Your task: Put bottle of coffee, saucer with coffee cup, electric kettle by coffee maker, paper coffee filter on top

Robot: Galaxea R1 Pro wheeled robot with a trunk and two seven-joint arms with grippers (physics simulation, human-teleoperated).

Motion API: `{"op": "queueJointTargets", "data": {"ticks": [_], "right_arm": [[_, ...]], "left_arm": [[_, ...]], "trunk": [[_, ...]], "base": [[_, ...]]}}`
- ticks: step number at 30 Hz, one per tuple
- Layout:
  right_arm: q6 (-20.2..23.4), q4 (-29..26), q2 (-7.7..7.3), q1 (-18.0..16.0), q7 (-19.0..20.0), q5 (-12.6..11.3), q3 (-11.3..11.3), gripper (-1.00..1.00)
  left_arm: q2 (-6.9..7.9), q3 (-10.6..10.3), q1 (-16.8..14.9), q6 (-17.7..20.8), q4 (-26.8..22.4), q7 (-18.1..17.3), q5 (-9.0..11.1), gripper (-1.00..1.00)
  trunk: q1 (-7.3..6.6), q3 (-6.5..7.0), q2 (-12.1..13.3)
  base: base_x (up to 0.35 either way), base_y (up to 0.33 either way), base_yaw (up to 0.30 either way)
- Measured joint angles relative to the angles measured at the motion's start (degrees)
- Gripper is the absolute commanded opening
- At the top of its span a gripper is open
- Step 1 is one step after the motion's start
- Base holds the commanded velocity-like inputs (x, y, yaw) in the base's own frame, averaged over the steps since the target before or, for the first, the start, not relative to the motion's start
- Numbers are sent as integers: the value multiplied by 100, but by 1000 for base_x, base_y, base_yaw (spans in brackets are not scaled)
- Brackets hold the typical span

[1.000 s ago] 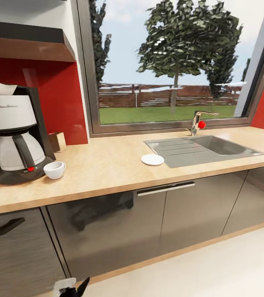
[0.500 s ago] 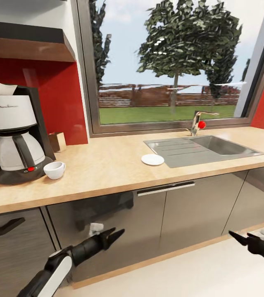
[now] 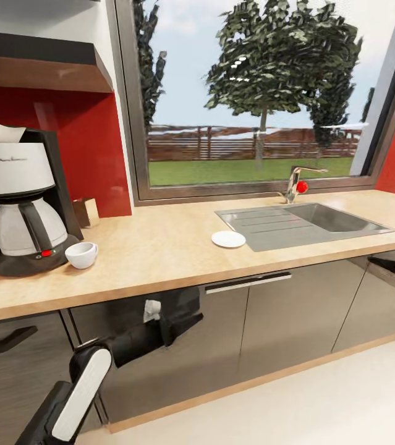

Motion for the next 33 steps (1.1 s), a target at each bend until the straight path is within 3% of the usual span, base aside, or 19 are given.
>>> {"op": "queueJointTargets", "data": {"ticks": [1,2,5,8,9,10,13,14,15,17,18,19,20,26,28,33], "right_arm": [[140,161,-25,-511,-1,-22,46,100],[160,242,-29,-684,-3,-1,75,100],[199,581,-29,-1082,-8,-2,235,100],[215,1076,-14,-1458,-10,-7,437,100],[216,1607,11,-1808,-10,-19,561,100],[218,1777,24,-1927,-11,-40,592,100],[220,2240,237,-2375,-19,-196,682,100],[230,2411,516,-2618,-25,-278,708,100],[225,2485,694,-2696,-27,-281,713,100],[223,2539,887,-2743,-29,-287,717,100],[222,2579,1062,-2770,-36,-296,718,100],[219,2697,1368,-2799,-43,-302,704,100],[216,2736,1465,-2805,-43,-301,698,100],[210,3053,1826,-2819,-45,-302,674,100],[199,3444,1964,-2821,-45,-302,672,100],[190,3617,2099,-2822,-50,-314,674,100]], "left_arm": [[-404,445,-372,685,-24,32,30,100],[-535,599,-569,843,-23,50,36,100],[-849,948,-1036,1139,5,149,40,100],[-1040,1135,-1544,1290,81,409,43,100],[-1152,1229,-1994,1362,254,779,46,100],[-1193,1253,-2187,1382,346,917,53,100],[-1300,1352,-2935,1406,969,1396,65,100],[-1298,1536,-3443,1369,1601,1563,61,100],[-1298,1717,-3669,1327,1981,1611,61,100],[-1298,1879,-3810,1249,2318,1639,63,100],[-1298,1983,-3907,1151,2559,1654,59,100],[-1297,2116,-4013,949,2826,1669,56,100],[-1298,2143,-4030,901,2861,1671,61,100],[-1298,2252,-4076,734,2948,1677,57,100],[-1297,2290,-4085,701,2979,1678,60,100],[-1297,2310,-4088,691,2994,1673,55,100]], "trunk": [[0,1,1],[0,1,0],[0,0,0],[0,0,0],[0,1,1],[0,0,0],[0,0,0],[1,1,2],[1,0,1],[0,0,1],[1,0,1],[1,0,1],[0,0,0],[0,0,0],[-2,0,0],[-1,0,0]], "base": [[0,0,0],[0,0,0],[0,0,0],[0,0,0],[0,0,0],[0,0,0],[0,0,0],[0,0,0],[0,0,0],[0,0,0],[0,0,0],[0,0,0],[0,0,0],[5,-3,0],[158,-122,0],[81,-61,0]]}}
